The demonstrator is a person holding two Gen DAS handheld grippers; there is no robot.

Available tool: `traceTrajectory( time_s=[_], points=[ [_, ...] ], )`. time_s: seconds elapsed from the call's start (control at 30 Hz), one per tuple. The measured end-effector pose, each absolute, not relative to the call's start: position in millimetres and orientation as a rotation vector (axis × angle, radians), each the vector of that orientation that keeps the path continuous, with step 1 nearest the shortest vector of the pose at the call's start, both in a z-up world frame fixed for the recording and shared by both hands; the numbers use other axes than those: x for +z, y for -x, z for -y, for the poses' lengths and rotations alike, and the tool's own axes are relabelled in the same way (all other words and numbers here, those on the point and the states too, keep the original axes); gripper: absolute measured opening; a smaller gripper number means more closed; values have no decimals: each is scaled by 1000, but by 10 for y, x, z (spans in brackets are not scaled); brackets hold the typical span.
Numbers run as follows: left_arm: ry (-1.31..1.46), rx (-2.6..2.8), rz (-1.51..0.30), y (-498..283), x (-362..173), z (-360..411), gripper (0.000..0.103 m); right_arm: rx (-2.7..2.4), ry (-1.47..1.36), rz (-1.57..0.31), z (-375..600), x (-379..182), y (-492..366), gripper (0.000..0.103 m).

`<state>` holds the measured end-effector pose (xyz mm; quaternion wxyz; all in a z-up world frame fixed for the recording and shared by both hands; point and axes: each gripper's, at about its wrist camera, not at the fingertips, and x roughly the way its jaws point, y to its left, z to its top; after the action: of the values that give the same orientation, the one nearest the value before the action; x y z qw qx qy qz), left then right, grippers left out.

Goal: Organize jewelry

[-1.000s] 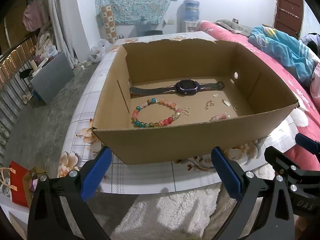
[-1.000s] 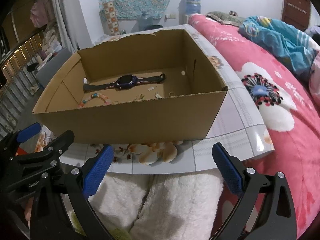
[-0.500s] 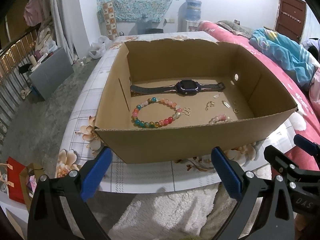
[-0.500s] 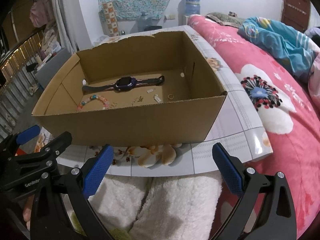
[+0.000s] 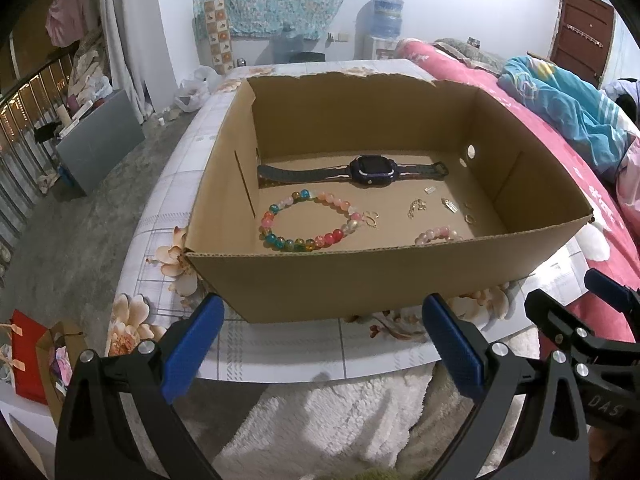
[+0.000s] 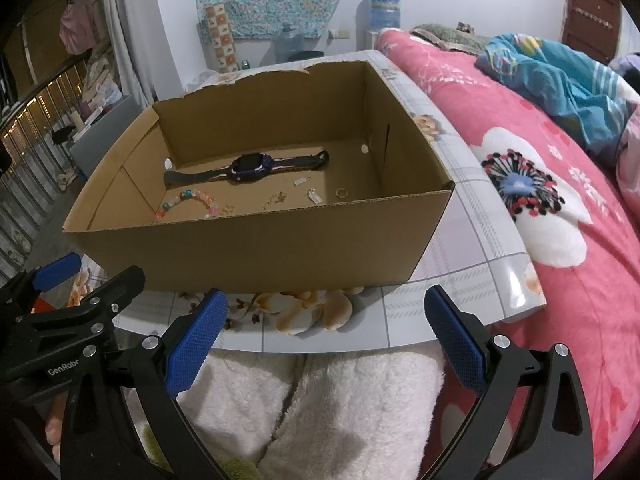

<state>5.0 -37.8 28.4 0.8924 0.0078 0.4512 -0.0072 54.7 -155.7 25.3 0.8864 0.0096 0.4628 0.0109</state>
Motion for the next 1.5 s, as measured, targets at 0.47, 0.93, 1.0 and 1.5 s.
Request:
traceTrajectory(
  time_s=[0.47,0.93,1.0,1.5],
  points=[
    [-16,-19,-941,-30,294,380,97,24,-20,-960,1555,253,-534,95],
    [-15,-23,-945,-24,296,389,97,23,-19,-960,1556,254,-535,95],
    [-15,-23,-952,-20,288,405,97,25,-20,-960,1555,253,-534,95],
    [-3,-22,-959,-33,260,394,97,22,-15,-962,1543,255,-520,95]
  ],
)
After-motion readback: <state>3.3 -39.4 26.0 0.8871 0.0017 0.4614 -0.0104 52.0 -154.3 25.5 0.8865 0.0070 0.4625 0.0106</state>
